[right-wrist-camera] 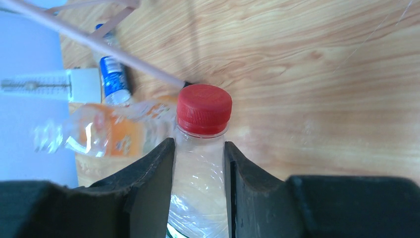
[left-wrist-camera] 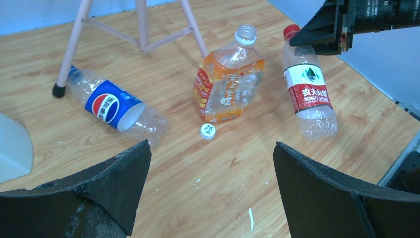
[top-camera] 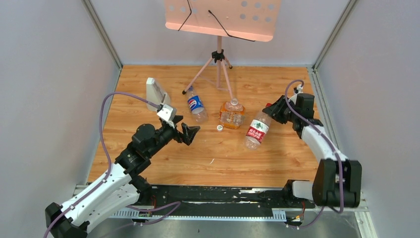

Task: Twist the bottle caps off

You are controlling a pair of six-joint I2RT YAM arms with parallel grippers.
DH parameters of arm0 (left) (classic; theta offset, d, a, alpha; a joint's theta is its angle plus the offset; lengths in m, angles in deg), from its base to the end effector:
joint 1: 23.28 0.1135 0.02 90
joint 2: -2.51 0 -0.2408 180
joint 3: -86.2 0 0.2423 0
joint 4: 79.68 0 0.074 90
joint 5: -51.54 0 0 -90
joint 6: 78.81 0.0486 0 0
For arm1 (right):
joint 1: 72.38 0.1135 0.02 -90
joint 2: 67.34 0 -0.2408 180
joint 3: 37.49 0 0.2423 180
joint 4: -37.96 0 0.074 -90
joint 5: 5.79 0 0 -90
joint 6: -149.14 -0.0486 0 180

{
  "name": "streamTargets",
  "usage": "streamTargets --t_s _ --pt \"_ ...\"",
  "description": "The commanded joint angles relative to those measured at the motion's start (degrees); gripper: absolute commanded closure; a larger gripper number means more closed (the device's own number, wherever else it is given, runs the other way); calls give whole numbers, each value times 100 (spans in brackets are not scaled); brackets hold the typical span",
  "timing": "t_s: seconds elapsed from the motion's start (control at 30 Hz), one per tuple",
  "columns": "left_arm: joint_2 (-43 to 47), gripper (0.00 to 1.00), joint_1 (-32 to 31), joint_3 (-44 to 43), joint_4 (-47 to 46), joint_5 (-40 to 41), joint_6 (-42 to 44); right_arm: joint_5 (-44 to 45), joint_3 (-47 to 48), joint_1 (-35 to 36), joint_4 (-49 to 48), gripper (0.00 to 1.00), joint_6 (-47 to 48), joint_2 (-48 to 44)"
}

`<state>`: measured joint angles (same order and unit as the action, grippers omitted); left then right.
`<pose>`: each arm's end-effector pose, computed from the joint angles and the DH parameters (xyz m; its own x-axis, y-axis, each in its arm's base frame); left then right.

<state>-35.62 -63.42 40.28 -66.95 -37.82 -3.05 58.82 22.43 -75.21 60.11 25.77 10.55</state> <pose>0.1477 -0.1239 0.2845 -0.2203 -0.1360 -0.9659 0.6004 0.7615 -0.2441 0.2908 0.0065 0.1982 -0.6931 0.5318 -0.4866 0.1178 0.7496 0.6514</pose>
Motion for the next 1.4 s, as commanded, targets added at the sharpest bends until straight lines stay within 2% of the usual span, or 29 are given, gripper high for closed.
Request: streamTargets --t_s 0.0,0.2,0.47,0.6,0.8,0.9,1.1,1.23,1.37 --pt "-24 0 -11 -108 -453 -592 -118 139 -530 345 -62 72 -226 -1211" --pt "-363 0 -12 -142 -872 -1196 -425 702 -802 1280 138 70 -411 -2585" --pt "-788 0 -11 -238 -1172 -1609 -656 1210 -849 2163 246 70 -494 -3344" --pt "-998 0 -11 -288 -1604 -1958 -872 1490 -664 2793 31 69 -296 -3347" --pt "-1735 0 -11 -323 -2641 -3005 -1567 1886 -368 3600 -469 69 -314 -2956" --pt "-1957 0 -20 -217 -3146 -3159 -1848 2074 -235 3856 -670 68 -340 -2701" --pt "-2227 0 -72 -106 -3472 -3113 -2138 2186 -202 3986 -1086 68 -609 -2491" --pt "-2682 0 -90 -106 -3971 -3268 -2541 2204 -217 4055 -1299 68 -721 -2437" --pt "-3146 3 -97 -184 -4061 -3395 -2764 2317 -239 4126 -1454 68 -709 -2490"
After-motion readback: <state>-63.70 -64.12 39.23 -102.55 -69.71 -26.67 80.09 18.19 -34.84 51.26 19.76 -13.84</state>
